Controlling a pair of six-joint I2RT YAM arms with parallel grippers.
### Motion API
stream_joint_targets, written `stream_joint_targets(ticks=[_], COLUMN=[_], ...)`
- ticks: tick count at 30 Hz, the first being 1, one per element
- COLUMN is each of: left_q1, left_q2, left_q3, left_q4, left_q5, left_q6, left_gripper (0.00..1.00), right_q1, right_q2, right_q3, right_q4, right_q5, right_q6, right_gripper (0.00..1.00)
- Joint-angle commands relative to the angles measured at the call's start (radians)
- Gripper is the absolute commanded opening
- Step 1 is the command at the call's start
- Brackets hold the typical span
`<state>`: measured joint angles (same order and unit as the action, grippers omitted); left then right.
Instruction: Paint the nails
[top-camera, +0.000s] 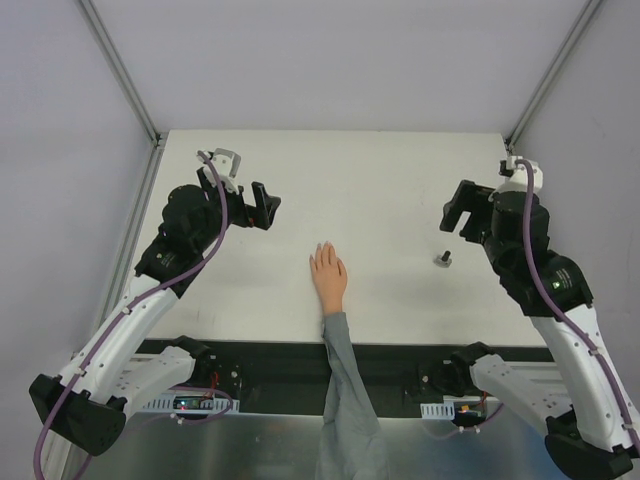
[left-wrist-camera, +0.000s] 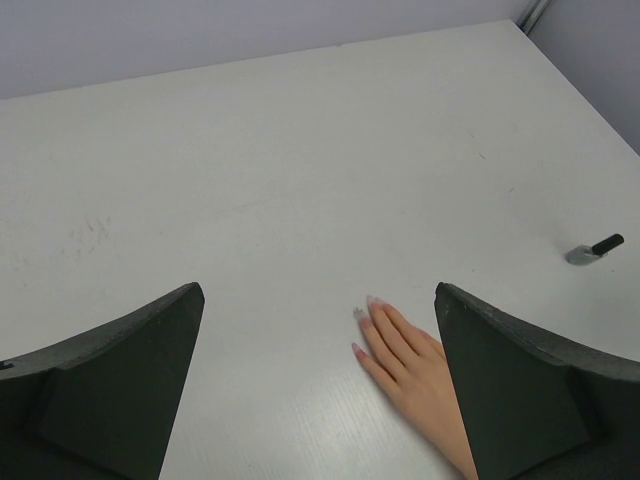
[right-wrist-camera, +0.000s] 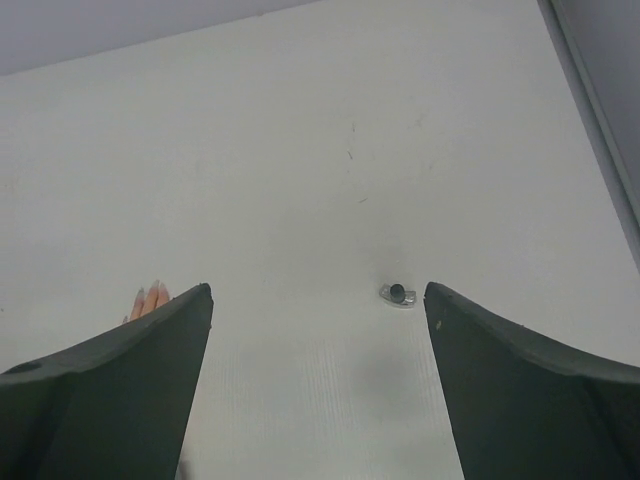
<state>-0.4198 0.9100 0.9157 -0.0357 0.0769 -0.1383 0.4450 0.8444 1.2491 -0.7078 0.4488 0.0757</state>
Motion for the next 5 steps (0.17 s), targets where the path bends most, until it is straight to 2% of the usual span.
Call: stream_joint_targets(ticks=[1,5], left_q1=[-0.007,-0.005], left_q2=[0.006,0.006], left_q3=[0.017,0.02], left_q4=[0.033,0.033], left_q5=[0.006,0.011], left_q6=[-0.001,-0.003], left_gripper=[0.99,0.99], right_q1=[0.003,0.003], right_q2=[-0.076,-0.116], right_q3=[-0.023,-0.02], right_q4=[0.027,0.022], right_q5=[-0.056,-0.033], right_q6=[-0.025,-0.017], right_gripper=[0.9,0.93])
